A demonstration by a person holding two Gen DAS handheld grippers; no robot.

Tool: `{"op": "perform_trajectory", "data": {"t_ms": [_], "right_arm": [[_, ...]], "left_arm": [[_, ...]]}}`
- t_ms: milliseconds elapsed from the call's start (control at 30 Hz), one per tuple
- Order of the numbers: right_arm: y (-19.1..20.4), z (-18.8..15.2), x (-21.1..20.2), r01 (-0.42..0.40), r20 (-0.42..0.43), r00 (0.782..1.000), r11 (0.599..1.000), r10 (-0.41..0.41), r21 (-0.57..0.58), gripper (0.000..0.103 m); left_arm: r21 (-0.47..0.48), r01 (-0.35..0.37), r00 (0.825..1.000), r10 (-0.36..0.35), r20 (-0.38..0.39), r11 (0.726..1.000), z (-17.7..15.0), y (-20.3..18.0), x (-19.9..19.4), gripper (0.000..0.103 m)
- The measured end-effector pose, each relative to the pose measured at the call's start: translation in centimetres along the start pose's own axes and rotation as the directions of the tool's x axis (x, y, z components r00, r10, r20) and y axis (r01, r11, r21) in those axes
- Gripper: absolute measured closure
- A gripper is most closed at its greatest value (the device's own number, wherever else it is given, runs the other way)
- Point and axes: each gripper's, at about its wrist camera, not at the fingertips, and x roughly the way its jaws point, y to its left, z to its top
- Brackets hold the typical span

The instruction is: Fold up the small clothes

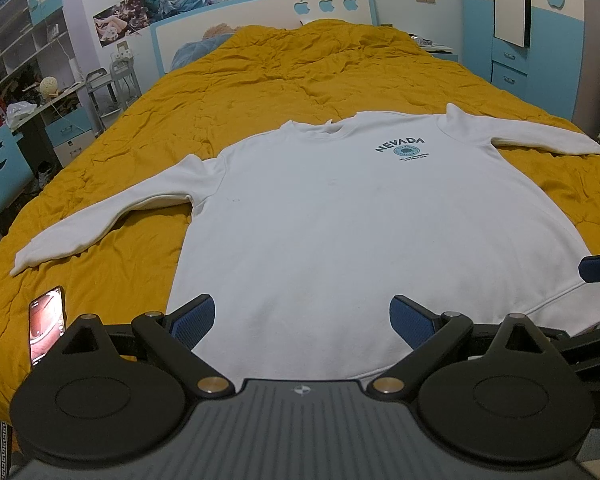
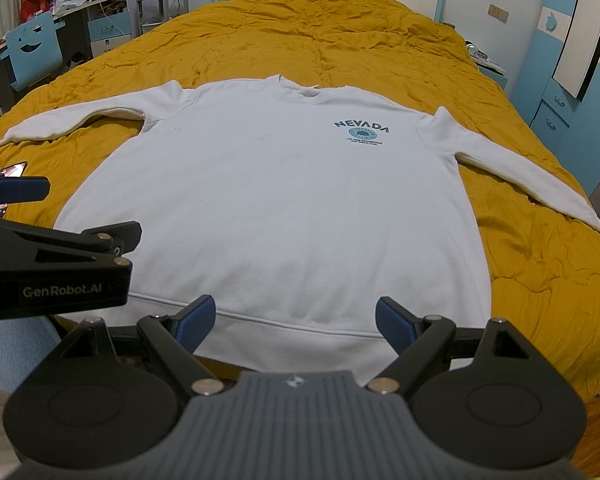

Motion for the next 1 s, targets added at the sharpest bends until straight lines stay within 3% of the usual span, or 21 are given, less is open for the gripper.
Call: {"op": "perform_trajectory", "data": {"t_ms": [667, 1000], "right_arm": [[0.3, -0.1, -0.2, -0.002, -0.003, 1.0, 1.0, 0.002, 0.0, 0.02], [-0.4, 0.3, 0.5, -0.017, 0.0, 1.0, 1.0, 0.017, -0.004, 0.02]], "left_arm": [[0.001, 0.002, 1.0, -0.002, -0.002, 1.0, -0.1, -0.1, 0.1, 0.0], [-0.002, 0.037, 0.999, -0.037, -0.02, 0.999, 0.2, -0.1, 1.4, 0.0]]}}
